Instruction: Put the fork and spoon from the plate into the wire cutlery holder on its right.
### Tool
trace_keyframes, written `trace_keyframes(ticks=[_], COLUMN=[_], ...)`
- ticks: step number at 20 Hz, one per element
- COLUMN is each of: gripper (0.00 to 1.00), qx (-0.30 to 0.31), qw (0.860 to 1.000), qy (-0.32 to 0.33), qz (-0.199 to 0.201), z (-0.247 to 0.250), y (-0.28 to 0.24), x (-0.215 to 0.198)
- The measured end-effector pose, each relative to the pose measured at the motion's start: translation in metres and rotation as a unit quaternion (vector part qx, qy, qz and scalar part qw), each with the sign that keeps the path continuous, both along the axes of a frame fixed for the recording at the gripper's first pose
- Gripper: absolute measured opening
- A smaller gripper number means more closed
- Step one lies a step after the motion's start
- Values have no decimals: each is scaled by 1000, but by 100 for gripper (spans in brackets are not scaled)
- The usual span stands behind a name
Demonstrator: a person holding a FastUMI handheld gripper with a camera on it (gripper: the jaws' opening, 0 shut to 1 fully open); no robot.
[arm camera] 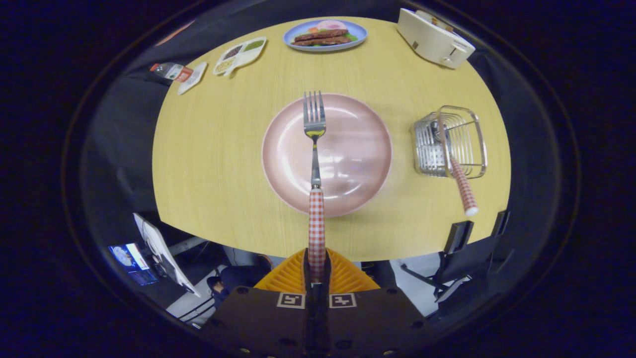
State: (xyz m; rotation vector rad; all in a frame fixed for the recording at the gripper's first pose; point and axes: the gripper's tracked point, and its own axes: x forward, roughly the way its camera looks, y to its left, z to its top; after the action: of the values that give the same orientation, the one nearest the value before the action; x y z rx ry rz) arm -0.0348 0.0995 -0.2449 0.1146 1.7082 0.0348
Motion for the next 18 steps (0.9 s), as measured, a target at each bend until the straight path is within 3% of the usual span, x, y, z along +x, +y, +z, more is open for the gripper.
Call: trace_keyframes(ticks=[9,15,18], gripper=[3,3,3], qx=[-19,-45,-36], qw=[998,997,998], qy=[-56,-13,29], qz=[-38,-61,-52], z=[76,78,72], y=[-81,-143,-156], x=[27,9,-2])
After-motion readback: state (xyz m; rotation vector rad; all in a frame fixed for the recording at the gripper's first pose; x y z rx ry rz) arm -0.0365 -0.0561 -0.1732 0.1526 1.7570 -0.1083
